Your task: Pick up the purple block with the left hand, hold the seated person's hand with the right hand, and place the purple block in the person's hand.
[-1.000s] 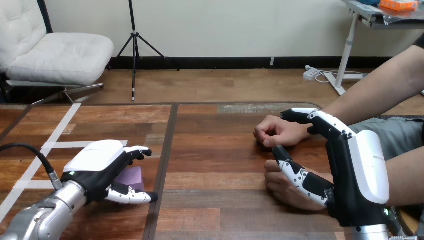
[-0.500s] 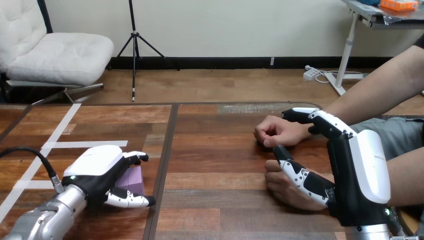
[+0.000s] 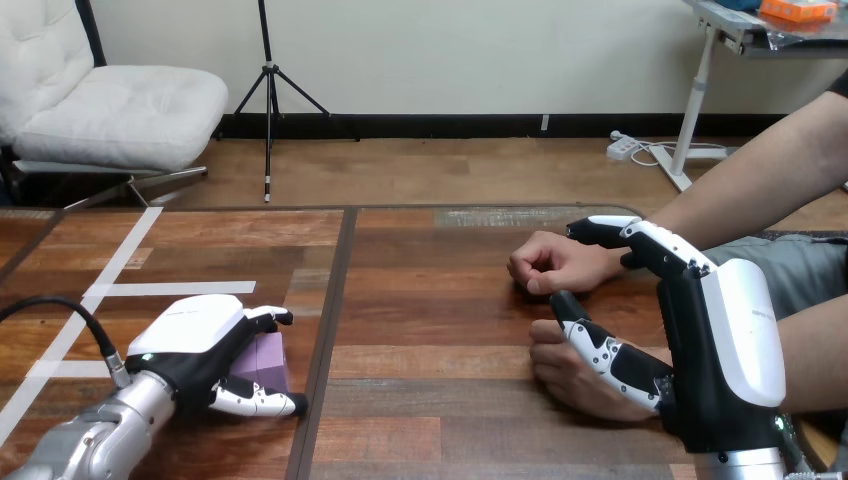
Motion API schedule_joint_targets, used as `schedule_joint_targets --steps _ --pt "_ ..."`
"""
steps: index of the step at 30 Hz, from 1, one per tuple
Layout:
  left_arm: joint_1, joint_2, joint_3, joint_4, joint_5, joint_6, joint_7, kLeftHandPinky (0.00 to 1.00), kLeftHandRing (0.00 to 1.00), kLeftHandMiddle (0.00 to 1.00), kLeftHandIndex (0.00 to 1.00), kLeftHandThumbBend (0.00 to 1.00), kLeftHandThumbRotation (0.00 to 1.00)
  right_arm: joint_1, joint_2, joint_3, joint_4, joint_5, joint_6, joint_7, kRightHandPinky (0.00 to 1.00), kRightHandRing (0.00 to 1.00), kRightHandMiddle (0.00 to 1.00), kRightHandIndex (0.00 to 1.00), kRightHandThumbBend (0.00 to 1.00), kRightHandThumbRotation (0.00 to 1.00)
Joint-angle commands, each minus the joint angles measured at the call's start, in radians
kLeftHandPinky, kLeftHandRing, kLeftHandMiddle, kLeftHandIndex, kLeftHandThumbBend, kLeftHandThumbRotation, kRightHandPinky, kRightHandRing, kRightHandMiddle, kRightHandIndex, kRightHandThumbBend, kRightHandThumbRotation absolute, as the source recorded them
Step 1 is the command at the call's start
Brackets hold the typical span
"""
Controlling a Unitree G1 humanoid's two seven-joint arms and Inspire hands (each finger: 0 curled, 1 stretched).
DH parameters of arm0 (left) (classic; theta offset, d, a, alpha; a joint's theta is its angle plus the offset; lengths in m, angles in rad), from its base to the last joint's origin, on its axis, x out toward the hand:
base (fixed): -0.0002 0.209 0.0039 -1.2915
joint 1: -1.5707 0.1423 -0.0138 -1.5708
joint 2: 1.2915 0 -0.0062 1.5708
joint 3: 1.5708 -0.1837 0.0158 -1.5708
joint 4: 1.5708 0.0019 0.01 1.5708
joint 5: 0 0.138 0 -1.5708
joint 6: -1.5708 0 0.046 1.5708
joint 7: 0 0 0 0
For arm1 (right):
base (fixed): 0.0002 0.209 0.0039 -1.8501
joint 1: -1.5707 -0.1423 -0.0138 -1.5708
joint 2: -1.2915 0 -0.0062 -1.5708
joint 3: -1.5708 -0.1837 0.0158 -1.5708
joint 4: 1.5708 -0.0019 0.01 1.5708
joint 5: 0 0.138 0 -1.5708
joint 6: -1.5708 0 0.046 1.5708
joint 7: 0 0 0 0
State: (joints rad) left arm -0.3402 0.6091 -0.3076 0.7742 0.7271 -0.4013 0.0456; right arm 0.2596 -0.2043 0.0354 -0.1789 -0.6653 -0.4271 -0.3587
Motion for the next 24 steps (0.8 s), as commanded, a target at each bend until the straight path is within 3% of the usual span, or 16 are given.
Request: schedule_joint_targets --steps 1,14,24 --pt "-0.083 -0.005 -0.016 0.031 0.006 0.008 0.023 0.62 0.79 0.85 0.87 0.69 0.50 -0.025 -0.018 -0.013 -0.049 0.006 0.001 0.011 0.63 0.71 0.69 0.67 0.46 0.00" --pt "-0.104 -0.010 -0.044 0.075 0.004 0.019 0.037 0.65 0.81 0.87 0.89 0.70 0.52 -0.025 -0.017 -0.017 -0.054 -0.001 0.006 0.021 0.64 0.72 0.70 0.68 0.46 0.00" --pt "-0.117 -0.027 -0.051 0.132 -0.007 -0.008 0.077 0.69 0.84 0.89 0.91 0.70 0.51 -0.026 -0.019 -0.020 -0.059 0.004 0.007 0.029 0.64 0.72 0.70 0.68 0.46 0.00"
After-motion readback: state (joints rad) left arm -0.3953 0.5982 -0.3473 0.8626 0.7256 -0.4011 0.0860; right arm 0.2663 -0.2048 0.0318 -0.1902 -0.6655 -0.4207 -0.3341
